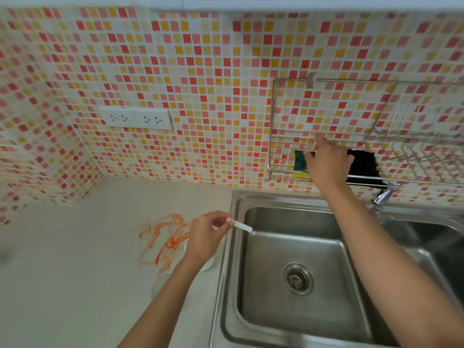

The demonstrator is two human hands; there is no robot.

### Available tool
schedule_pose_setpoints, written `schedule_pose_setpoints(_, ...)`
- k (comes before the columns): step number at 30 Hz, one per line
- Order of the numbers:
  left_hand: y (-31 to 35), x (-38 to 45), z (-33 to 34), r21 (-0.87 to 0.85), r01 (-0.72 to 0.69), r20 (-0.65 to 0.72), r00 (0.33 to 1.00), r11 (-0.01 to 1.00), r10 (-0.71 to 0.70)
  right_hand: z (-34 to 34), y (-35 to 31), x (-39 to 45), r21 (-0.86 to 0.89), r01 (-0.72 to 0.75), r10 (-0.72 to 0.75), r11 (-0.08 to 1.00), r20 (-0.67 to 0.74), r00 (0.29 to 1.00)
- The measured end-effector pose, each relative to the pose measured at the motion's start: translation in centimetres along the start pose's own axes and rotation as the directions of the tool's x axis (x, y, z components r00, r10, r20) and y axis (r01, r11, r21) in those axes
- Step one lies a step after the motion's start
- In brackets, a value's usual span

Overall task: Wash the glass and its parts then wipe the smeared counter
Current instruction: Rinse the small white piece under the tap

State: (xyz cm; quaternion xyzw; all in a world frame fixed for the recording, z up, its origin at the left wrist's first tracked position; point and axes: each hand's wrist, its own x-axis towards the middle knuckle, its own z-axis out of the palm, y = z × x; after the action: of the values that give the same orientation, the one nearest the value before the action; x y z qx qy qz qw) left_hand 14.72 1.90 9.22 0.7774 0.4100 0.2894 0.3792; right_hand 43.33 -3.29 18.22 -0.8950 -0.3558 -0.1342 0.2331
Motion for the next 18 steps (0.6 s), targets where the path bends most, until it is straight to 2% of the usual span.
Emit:
schedule_pose_setpoints(1,-0.5,0.0,-0.7,-0.001,0.005,-0.008,1.000,1.000,-0.005,0.0,-0.3,-2.0,0.167,0.084,-0.060,0.982,-0.144,0.988)
schedule_pose_setpoints(2,-1.1,0.0,-1.3,-0.004,0.013,-0.018,1.000,1.000,-0.013,-0.1,-0.8,-4.6,0.352,0.167,-0.074,0.921,-0.264,0.962)
schedule_pose_setpoints(3,-1.8,-0.1,-2.0,-0.008,0.026,-0.028,0.999,1.000,-0.026,-0.1,-1.2,-7.7,0.518,0.223,-0.044,0.826,-0.335,0.941)
schedule_pose_setpoints(4,-2.6,-0.2,-2.7,-0.007,0.039,-0.039,0.998,0.999,-0.040,0.4,-1.7,-11.1,0.637,0.224,0.008,0.738,-0.340,0.940)
schedule_pose_setpoints(6,-4.3,-0.4,-3.9,0.024,0.055,-0.055,0.997,0.998,-0.054,3.1,-2.4,-17.2,0.750,0.119,0.047,0.651,-0.196,0.979)
schedule_pose_setpoints(8,-6.1,-0.5,-4.8,0.071,0.063,-0.060,0.996,0.995,-0.059,8.1,-3.0,-21.5,0.750,-0.074,-0.010,0.657,0.106,0.994)
schedule_pose_setpoints(9,-6.9,-0.6,-5.2,0.094,0.072,-0.060,0.996,0.993,-0.067,10.4,-3.5,-22.8,0.707,-0.168,-0.071,0.687,0.295,0.953)
schedule_pose_setpoints(10,-7.6,-0.5,-5.5,0.112,0.079,-0.054,0.996,0.991,-0.073,12.2,-4.1,-23.8,0.653,-0.214,-0.150,0.726,0.454,0.878)
schedule_pose_setpoints(11,-8.3,-0.5,-5.8,0.136,0.085,-0.042,0.996,0.987,-0.080,13.7,-4.8,-24.5,0.616,-0.222,-0.219,0.756,0.557,0.801)
schedule_pose_setpoints(12,-9.0,-0.5,-6.0,0.165,0.086,-0.025,0.996,0.983,-0.083,14.7,-5.6,-24.9,0.595,-0.228,-0.260,0.771,0.620,0.740)
schedule_pose_setpoints(13,-9.5,-0.5,-6.1,0.200,0.087,-0.006,0.996,0.976,-0.087,15.3,-6.6,-25.3,0.590,-0.234,-0.277,0.773,0.645,0.713)
schedule_pose_setpoints(18,-10.9,-0.2,-5.7,0.301,0.040,0.120,0.990,0.953,-0.079,17.0,-9.2,-25.9,0.676,-0.239,-0.289,0.697,0.570,0.769)
